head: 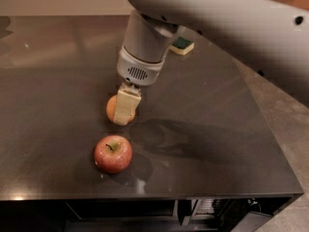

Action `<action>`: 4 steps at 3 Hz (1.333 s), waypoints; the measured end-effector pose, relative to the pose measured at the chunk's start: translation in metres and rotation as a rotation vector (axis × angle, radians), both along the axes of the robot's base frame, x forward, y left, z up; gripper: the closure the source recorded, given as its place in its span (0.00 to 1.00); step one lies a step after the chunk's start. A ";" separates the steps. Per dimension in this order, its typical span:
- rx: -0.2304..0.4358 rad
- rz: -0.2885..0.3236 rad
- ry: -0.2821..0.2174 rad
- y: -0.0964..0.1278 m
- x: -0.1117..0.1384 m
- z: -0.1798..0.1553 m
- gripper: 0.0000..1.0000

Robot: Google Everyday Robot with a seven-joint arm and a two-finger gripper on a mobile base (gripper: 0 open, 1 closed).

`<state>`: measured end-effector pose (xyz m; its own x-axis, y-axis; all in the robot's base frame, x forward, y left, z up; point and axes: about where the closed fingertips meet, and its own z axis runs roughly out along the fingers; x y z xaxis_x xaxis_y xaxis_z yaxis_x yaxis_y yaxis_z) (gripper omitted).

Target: Move orange near apple

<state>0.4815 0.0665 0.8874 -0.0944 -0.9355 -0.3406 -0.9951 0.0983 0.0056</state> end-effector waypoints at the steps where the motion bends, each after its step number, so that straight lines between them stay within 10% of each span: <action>1: 0.012 0.033 0.017 -0.013 -0.011 -0.004 1.00; 4: 0.027 0.116 0.048 -0.036 -0.032 -0.011 1.00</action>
Offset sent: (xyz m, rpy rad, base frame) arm -0.0281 -0.0390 -0.0084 0.0316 0.0419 0.1017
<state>0.4500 0.0309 0.8763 -0.0027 -0.9315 -0.3637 -0.9983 -0.0184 0.0545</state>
